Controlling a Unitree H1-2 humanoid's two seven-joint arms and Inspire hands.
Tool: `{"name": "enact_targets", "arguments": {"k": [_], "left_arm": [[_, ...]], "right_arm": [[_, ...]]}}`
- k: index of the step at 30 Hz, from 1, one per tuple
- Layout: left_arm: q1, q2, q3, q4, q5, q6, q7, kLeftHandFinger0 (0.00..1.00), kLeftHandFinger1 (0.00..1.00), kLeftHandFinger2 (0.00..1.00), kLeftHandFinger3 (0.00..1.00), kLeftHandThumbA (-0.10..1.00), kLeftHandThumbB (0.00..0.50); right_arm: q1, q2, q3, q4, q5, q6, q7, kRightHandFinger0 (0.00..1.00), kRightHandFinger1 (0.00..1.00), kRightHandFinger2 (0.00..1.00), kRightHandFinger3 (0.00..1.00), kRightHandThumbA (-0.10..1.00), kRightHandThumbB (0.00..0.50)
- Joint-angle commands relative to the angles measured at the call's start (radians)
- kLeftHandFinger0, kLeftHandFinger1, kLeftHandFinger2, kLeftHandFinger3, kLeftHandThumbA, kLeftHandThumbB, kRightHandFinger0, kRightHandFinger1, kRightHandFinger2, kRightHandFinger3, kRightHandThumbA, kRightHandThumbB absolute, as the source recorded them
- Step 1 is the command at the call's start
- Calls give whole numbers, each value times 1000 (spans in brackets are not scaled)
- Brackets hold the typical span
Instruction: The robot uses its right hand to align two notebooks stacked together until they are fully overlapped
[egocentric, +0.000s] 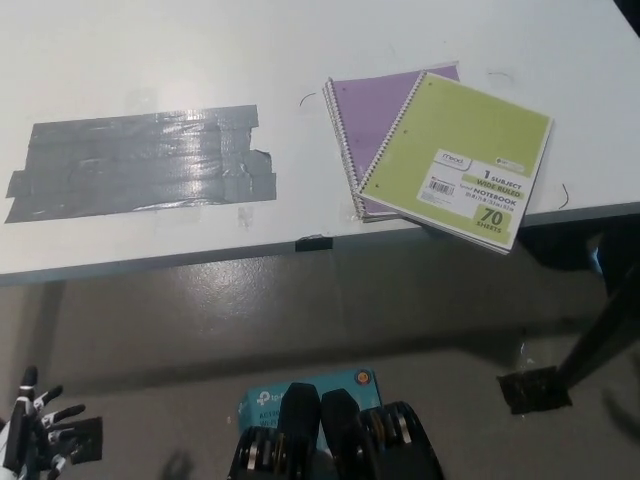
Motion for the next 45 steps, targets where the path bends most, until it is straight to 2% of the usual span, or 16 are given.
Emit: {"name": "enact_targets", "arguments": {"k": [1,4,7,9,14,16,20,21,26,28,30,31,34,35,42,45], "left_arm": [[-5,11,5,-20,-17,2,-15,425,563,722,899,1000,405],[-5,10,1,-26,-15,9,-14,393,551,716,904,1000,402],[-4,10,3,-28,-23,8,-21,390,556,727,911,1000,376],[-10,3,6,-23,-24,14,-12,424,565,731,898,1000,362],[-4,5,1,-20,-16,4,-12,388,549,715,902,1000,374],[3,8,-12,-36,1,15,-9,410,561,715,908,1000,369],[-4,10,-18,-34,5,15,-7,433,575,714,900,1000,356],[-4,9,-22,-36,3,11,-12,427,574,716,903,1000,405],[7,18,-37,-48,9,7,-22,432,573,736,914,1000,428],[5,21,-45,-44,16,-7,-24,427,571,738,910,1000,428],[4,20,-48,-45,16,-5,-21,435,572,739,905,1000,432],[1,17,-49,-40,15,-4,-19,434,575,737,908,1000,406],[2,25,-67,-30,30,-11,-23,440,584,729,913,1000,404],[0,26,-71,-25,32,-13,-22,439,581,730,916,1000,422],[-3,33,-87,-27,33,-14,-26,444,595,751,925,1000,392],[-6,33,-91,-31,32,-13,-28,450,595,754,925,1000,414]], "right_arm": [[-313,-42,-30,-96,-280,87,143,1000,1000,1000,1000,1000,369],[-419,1,-28,-94,-361,87,174,1000,1000,1000,1000,1000,387],[-501,57,-5,-76,-461,87,227,1000,1000,1000,1000,1000,367],[-551,94,8,-41,-502,87,264,1000,1000,1000,1000,1000,393],[-604,145,45,76,-543,87,329,1000,1000,1000,1000,1000,447],[-635,179,61,188,-572,87,337,1000,1000,1000,1000,1000,499],[-681,215,80,368,-609,87,301,1000,1000,1000,1000,1000,500],[-687,212,90,423,-584,87,265,1000,1000,1000,1000,1000,494],[-714,237,113,600,-603,87,219,1000,1000,1000,1000,1000,468],[-707,245,114,612,-602,87,210,1000,1000,1000,1000,1000,428],[-700,253,118,618,-605,87,202,1000,1000,1000,1000,1000,438],[-696,260,128,624,-604,87,203,1000,1000,1000,1000,1000,464],[-681,281,136,620,-594,87,199,1000,1000,1000,1000,1000,434],[-681,295,146,631,-591,87,203,1000,1000,1000,1000,1000,434],[-677,344,158,670,-565,87,180,1000,1000,1000,1000,1000,442],[-675,346,168,684,-574,87,181,1000,1000,1000,1000,1000,430]]}}
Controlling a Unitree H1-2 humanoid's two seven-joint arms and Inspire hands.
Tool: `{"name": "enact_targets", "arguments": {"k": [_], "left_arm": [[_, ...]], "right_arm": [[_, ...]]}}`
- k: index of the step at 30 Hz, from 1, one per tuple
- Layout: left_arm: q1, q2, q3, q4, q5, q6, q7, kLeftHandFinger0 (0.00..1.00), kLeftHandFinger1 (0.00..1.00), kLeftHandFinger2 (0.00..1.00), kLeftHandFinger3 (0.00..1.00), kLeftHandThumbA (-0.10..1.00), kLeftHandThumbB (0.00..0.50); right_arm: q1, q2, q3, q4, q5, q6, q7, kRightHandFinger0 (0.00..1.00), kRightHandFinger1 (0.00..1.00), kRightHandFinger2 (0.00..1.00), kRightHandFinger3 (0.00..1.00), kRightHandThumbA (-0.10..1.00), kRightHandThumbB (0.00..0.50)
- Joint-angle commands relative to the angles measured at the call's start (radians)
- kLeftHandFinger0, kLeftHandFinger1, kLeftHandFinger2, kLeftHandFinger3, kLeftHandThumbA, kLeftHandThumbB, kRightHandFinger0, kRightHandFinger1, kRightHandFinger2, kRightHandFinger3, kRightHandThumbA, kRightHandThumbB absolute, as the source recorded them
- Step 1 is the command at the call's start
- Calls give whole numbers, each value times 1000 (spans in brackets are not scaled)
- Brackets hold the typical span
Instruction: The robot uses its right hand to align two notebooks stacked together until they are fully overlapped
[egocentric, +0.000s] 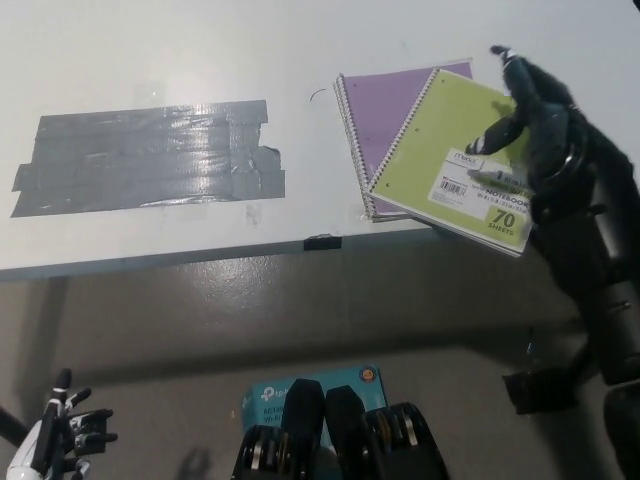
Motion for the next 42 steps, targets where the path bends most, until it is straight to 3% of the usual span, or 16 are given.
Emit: {"name": "enact_targets", "arguments": {"k": [1,5,11,13,14,17,18,20,23,26,29,36,38,42], "left_arm": [[-9,30,-6,-18,8,-14,-24,450,593,754,924,1000,414],[-11,31,-6,-10,4,-20,-28,427,575,744,922,1000,477],[-16,26,-9,-7,-3,-32,-41,444,585,724,925,1000,499],[-21,25,-17,-5,5,-34,-42,450,591,726,925,1000,500],[-22,29,-25,-3,8,-41,-51,466,605,737,930,1000,500],[-23,31,-30,-2,10,-40,-51,477,608,743,939,1000,500],[-30,27,-38,0,11,-43,-55,491,614,754,956,1000,500],[-32,29,-45,5,12,-48,-61,526,621,756,959,1000,500],[-39,34,-55,19,17,-70,-72,515,623,756,970,1000,500],[-43,31,-59,28,17,-91,-75,427,589,738,962,1000,500],[-42,33,-63,30,10,-104,-93,456,614,773,1000,1000,500],[-51,35,-65,41,16,-123,-99,477,622,762,1000,1000,500],[-55,33,-65,34,16,-119,-101,529,644,786,1000,1000,500],[-59,31,-65,34,16,-122,-103,533,643,781,1000,1000,500]], "right_arm": [[-40,-1,15,9,-12,3,-44,1000,1000,1000,1000,1000,431],[-18,0,27,33,-22,3,-49,1000,1000,1000,1000,1000,426],[28,14,16,48,-69,3,-28,1000,1000,1000,1000,1000,423],[35,18,4,48,-77,3,-21,1000,1000,1000,1000,1000,421],[52,27,1,34,-88,3,-7,1000,1000,1000,1000,1000,393],[63,39,6,32,-95,3,-5,1000,1000,1000,1000,1000,371],[69,38,2,22,-90,3,-1,1000,1000,1000,1000,1000,419],[68,60,-2,49,-90,3,-13,1000,1000,1000,1000,1000,420],[72,72,-1,56,-93,3,-24,1000,1000,1000,1000,1000,402],[74,89,1,83,-77,3,-33,1000,1000,1000,1000,1000,377],[75,85,12,105,-79,3,-28,1000,1000,1000,1000,1000,371],[86,30,137,125,-116,3,9,1000,1000,1000,1000,1000,385],[92,3,196,134,-135,3,27,1000,1000,1000,1000,1000,415],[102,-27,278,153,-135,3,31,1000,1000,1000,1000,1000,444]]}}
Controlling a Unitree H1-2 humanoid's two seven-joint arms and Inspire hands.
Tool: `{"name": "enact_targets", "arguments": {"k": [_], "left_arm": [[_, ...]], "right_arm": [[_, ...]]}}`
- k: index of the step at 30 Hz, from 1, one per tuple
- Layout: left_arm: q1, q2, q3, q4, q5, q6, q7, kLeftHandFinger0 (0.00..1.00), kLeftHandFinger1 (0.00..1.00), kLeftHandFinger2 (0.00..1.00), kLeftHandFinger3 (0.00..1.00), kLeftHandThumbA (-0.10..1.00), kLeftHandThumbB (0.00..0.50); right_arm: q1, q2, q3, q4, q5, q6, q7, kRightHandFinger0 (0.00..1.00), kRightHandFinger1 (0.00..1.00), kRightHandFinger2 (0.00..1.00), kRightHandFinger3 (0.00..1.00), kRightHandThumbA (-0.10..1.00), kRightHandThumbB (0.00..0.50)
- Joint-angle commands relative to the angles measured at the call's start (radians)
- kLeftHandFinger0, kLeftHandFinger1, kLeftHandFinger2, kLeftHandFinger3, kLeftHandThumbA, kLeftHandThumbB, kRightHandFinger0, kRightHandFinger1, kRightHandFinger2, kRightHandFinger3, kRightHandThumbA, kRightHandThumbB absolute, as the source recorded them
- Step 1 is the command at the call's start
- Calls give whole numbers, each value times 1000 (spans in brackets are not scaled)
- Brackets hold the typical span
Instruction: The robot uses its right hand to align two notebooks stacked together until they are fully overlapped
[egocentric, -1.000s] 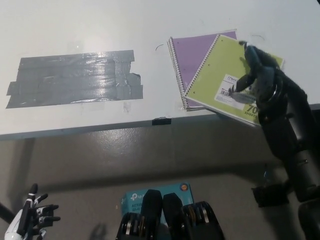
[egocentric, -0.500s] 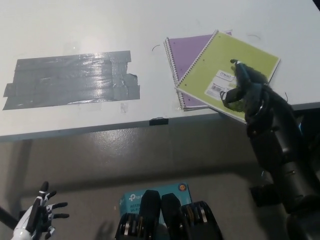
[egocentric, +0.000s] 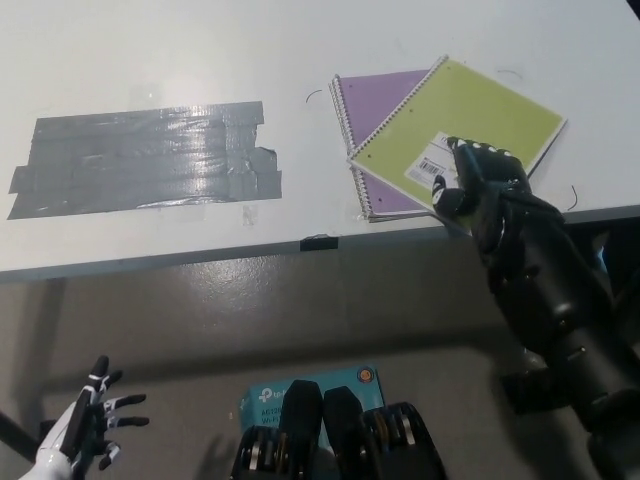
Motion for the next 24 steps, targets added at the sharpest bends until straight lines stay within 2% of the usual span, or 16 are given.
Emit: {"name": "enact_targets", "arguments": {"k": [1,2,5,9,17,20,24], "left_arm": [[-14,26,0,-11,5,-44,-20,534,645,781,1000,1000,500],[-15,27,-1,-9,10,-46,-17,538,642,767,1000,1000,500],[-18,28,-5,-8,11,-46,-21,529,630,757,1000,1000,500],[-23,30,-6,0,8,-52,-24,534,626,736,1000,1000,500],[-30,29,-8,9,7,-63,-26,534,599,691,1000,1000,500],[-31,26,-7,13,11,-62,-20,514,592,668,1000,1000,500],[-28,28,-13,4,11,-68,-29,532,610,656,1000,1000,500]], "right_arm": [[20,-37,46,24,-14,5,42,1000,1000,1000,1000,1000,445],[31,-35,45,16,8,5,40,1000,1000,1000,1000,1000,468],[43,-42,74,6,12,1,56,1000,1000,1000,1000,1000,462],[70,-56,156,-26,27,-36,96,1000,1000,1000,1000,1000,491],[83,-72,220,-74,67,-60,158,1000,1000,1000,1000,1000,500],[90,-79,247,-91,76,-97,167,1000,1000,1000,1000,1000,500],[122,-112,266,-135,98,-211,118,1000,1000,1000,1000,1000,500]]}}
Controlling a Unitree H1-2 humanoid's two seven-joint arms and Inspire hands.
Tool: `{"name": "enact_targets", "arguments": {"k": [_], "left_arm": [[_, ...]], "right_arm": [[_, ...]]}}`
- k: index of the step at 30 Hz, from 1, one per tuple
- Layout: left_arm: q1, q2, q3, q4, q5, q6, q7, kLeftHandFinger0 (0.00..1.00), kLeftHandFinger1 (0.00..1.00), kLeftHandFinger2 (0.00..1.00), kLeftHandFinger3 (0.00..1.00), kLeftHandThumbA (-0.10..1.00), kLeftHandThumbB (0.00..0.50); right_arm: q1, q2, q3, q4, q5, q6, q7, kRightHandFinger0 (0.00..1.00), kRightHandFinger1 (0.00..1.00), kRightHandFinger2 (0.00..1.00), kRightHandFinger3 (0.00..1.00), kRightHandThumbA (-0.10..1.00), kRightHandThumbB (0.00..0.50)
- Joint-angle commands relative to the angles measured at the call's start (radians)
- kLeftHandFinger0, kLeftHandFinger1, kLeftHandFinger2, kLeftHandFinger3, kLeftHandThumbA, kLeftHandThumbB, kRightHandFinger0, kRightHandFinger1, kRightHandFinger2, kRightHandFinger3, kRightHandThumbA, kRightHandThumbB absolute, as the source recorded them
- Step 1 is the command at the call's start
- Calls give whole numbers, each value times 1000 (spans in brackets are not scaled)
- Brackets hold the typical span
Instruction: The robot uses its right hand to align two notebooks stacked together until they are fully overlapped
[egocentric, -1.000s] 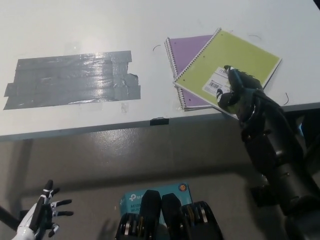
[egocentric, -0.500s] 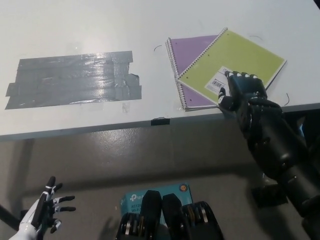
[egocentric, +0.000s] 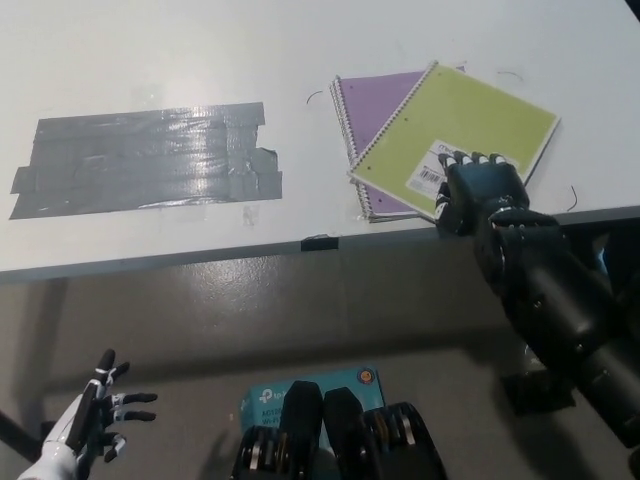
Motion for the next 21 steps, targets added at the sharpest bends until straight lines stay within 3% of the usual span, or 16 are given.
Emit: {"name": "enact_targets", "arguments": {"k": [1,4,12,21], "left_arm": [[-12,26,2,-10,9,-50,-16,513,594,639,1000,1000,500],[-14,31,-3,-5,15,-56,-18,505,593,633,1000,1000,500],[-18,33,3,-11,10,-50,-17,519,610,613,1000,1000,500],[-12,36,5,-22,14,-61,-19,508,594,589,1000,1000,500]], "right_arm": [[69,-43,71,-5,53,-190,64,1000,1000,1000,1000,1000,500],[68,-66,88,-7,45,-231,45,1000,1000,1000,1000,1000,500],[40,-236,186,11,-36,-428,-53,1000,1000,1000,1000,1000,500],[-21,-309,257,83,-91,-558,-165,1000,1000,1000,1000,1000,500]]}}
